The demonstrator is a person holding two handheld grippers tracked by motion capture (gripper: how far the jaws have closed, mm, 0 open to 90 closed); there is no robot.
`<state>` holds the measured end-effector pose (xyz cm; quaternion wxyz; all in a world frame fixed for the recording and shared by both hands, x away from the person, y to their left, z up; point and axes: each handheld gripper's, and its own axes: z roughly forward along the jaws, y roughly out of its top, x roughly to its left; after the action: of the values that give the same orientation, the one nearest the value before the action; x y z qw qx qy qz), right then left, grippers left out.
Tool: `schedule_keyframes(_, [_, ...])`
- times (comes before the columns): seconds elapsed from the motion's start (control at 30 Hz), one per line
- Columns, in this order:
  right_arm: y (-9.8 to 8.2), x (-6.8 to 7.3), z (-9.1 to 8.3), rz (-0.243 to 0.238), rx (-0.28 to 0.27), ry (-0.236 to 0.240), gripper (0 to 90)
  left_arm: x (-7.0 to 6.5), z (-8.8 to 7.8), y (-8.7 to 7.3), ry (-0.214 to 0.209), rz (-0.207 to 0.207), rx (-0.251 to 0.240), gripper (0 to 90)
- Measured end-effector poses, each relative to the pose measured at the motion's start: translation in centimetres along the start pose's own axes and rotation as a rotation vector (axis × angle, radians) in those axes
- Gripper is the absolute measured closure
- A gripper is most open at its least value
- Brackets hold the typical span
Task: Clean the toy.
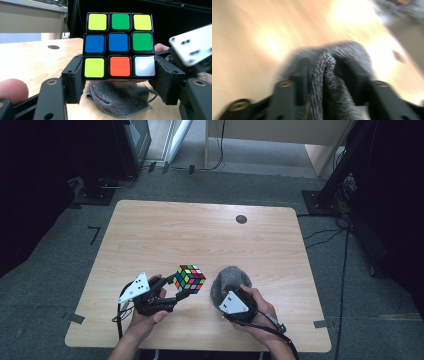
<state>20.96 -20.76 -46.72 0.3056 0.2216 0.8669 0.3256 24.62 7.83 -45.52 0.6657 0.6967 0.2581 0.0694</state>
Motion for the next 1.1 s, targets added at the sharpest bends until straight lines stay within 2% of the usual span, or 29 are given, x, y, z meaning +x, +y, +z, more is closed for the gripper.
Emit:
schedule_keyframes(0.03, [0.1,-0.1,-0.2,0.028,-0.037,0.07,41.4,0.0,0.0,0.0,-0.001,0.002,0.003,34.9])
schedule_keyframes(0.1, [0.3,-0.6,-0.7,0.084,-0.106,0.144,33.2,-0.1,0.0,-0.1,-0.003,0.005,0.005,35.0])
schedule_keyframes(0.13, [0.3,-1.0,-1.0,0.127,-0.147,0.17,30.1,0.0,0.0,-0.1,-0.004,0.004,0.004,35.0])
schedule_keyframes(0.2, [0.0,-1.8,-1.1,0.224,-0.223,0.161,25.3,0.0,-0.1,-0.1,-0.003,0.0,0.001,34.9])
schedule_keyframes(0.23, [-0.2,-2.2,-0.7,0.266,-0.229,0.134,22.1,0.1,0.0,-0.1,-0.002,-0.001,0.002,35.0])
schedule_keyframes(0.3, [-0.8,-2.8,0.7,0.318,-0.157,0.048,18.0,0.1,0.0,-0.2,-0.003,-0.002,0.007,34.9])
schedule_keyframes(0.33, [-1.0,-2.9,1.2,0.338,-0.123,0.029,17.9,0.0,0.1,-0.3,-0.004,-0.001,0.011,34.9])
schedule_keyframes(0.4, [-1.5,-3.5,2.8,0.423,-0.015,-0.021,17.9,0.0,0.3,-0.3,-0.008,0.0,0.015,34.9])
schedule_keyframes(0.47, [-2.1,-3.7,3.6,0.461,0.019,-0.013,22.8,0.0,0.4,-0.4,-0.011,0.001,0.023,35.0])
schedule_keyframes(0.53, [-2.7,-3.7,4.3,0.465,0.079,-0.051,29.5,0.0,0.5,-0.5,-0.012,0.0,0.026,34.9])
schedule_keyframes(0.67, [-3.7,-4.1,4.8,0.529,0.115,-0.023,39.3,0.0,0.5,-0.6,-0.014,-0.001,0.033,34.9])
schedule_keyframes(0.73, [-3.9,-3.9,5.0,0.511,0.127,0.0,44.2,-0.1,0.6,-0.6,-0.017,0.002,0.034,35.0])
schedule_keyframes(0.8, [-4.0,-3.7,5.0,0.507,0.123,0.009,53.1,-0.2,0.6,-0.6,-0.022,-0.001,0.032,35.0])
schedule_keyframes(0.9, [-4.0,-3.7,4.6,0.512,0.11,0.04,76.3,-0.2,0.7,-0.6,-0.032,-0.01,0.028,35.0])
schedule_keyframes(0.93, [-4.1,-4.0,4.4,0.547,0.078,0.13,78.9,-0.2,0.7,-0.6,-0.034,-0.014,0.029,34.9])
schedule_keyframes(0.97, [-4.1,-4.2,4.1,0.591,0.011,0.249,79.6,-0.2,0.7,-0.7,-0.036,-0.016,0.031,35.0])
schedule_keyframes(1.0, [-3.8,-4.2,3.7,0.611,-0.067,0.304,79.8,-0.1,0.7,-0.7,-0.039,-0.016,0.033,34.9])
schedule_keyframes(1.03, [-3.4,-4.0,3.2,0.597,-0.123,0.314,79.8,-0.1,0.8,-0.7,-0.041,-0.016,0.035,35.0])
schedule_keyframes(1.07, [-2.9,-3.9,2.8,0.58,-0.155,0.311,79.7,-0.1,0.8,-0.7,-0.048,-0.014,0.039,34.9])
schedule_keyframes(1.1, [-2.1,-3.6,2.1,0.563,-0.211,0.303,79.6,-0.2,0.9,-0.8,-0.052,-0.012,0.044,35.0])
